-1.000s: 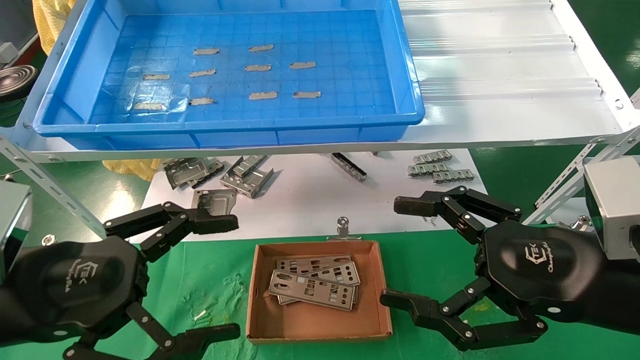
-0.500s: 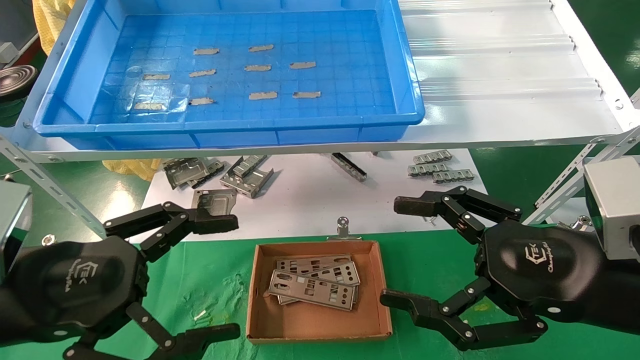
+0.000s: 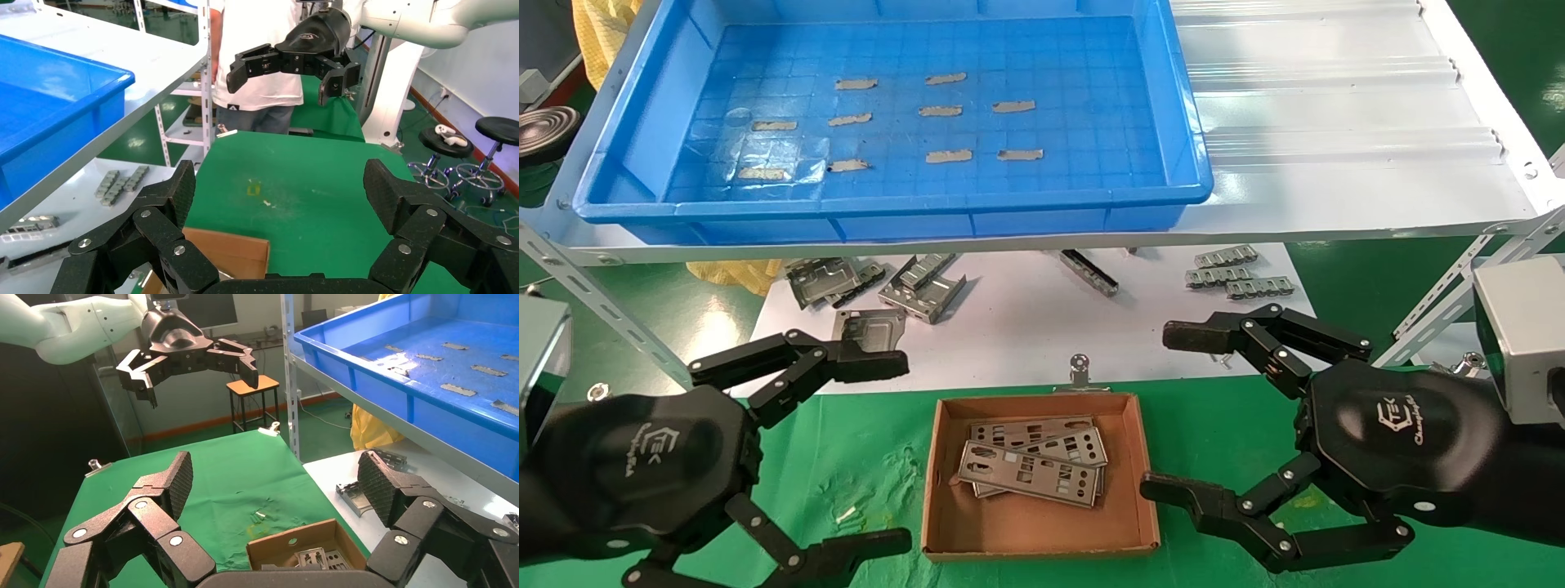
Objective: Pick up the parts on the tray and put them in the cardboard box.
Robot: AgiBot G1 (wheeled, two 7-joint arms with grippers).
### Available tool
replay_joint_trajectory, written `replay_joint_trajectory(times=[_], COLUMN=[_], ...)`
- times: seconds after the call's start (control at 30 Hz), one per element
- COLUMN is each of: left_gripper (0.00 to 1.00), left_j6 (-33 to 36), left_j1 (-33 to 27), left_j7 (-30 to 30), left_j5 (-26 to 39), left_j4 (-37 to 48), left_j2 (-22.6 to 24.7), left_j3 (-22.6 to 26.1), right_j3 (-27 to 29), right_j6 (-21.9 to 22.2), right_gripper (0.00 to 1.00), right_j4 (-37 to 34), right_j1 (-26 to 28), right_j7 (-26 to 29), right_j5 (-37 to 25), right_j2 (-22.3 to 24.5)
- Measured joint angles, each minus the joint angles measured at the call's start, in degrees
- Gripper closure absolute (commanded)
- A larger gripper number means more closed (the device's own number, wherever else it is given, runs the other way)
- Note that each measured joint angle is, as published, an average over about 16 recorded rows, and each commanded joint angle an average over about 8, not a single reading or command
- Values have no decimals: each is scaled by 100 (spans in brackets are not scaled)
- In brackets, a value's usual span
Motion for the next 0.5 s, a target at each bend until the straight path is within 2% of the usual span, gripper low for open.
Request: replay_joint_trajectory(times=[0.5], left_gripper=[0], left_j6=[0], left_j1=[0], left_j7=[0], left_j5=[0], left_j4=[0], left_j2=[0], left_j3=[0], right_j3=[0], right_j6=[0], right_gripper=[0], right_j4=[0], right_j1=[0], right_j7=[0], right_j5=[0], right_j2=[0])
